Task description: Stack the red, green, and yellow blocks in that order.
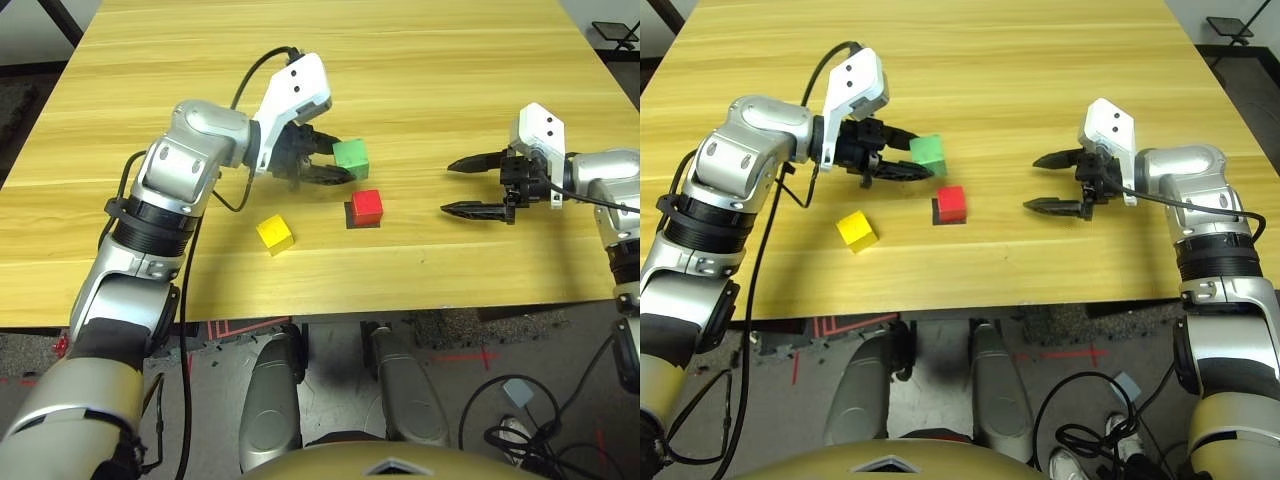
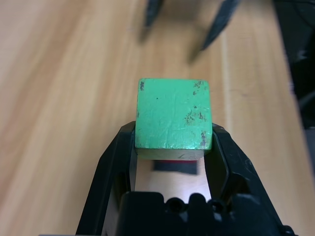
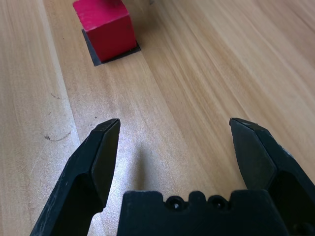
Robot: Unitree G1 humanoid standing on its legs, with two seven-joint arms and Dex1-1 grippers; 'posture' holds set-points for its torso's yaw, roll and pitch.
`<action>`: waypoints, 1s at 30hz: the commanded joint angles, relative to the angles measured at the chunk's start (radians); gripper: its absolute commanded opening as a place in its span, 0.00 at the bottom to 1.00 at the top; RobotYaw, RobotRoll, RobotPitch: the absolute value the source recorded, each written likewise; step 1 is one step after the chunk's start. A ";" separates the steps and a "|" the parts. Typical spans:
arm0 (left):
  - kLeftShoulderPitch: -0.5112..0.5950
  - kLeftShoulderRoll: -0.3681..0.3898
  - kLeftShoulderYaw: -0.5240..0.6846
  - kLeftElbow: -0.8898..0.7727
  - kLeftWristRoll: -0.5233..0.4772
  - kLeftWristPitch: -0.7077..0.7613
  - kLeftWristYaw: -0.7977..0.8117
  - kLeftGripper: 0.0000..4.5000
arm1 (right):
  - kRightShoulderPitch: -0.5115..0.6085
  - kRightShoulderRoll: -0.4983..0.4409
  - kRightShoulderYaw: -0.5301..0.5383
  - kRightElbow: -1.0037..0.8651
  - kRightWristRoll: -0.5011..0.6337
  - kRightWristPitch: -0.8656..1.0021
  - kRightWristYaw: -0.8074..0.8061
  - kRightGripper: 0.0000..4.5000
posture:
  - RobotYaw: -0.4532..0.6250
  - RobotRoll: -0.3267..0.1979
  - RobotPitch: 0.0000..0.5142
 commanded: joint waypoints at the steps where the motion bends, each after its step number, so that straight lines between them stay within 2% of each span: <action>1: 0.019 -0.013 -0.033 -0.049 -0.014 0.032 0.007 0.46 | 0.030 0.000 -0.020 -0.013 0.017 0.002 -0.010 1.00 | 0.47 0.71 0.47; 17: 0.011 -0.064 -0.074 0.047 0.031 -0.036 0.052 0.46 | 0.093 -0.016 -0.046 -0.080 0.042 0.034 -0.050 1.00 | 0.43 0.72 0.46; 30: 0.040 -0.047 -0.072 0.051 0.040 -0.058 0.048 0.46 | 0.081 -0.013 -0.044 -0.076 0.043 0.035 -0.062 1.00 | 0.44 0.72 0.46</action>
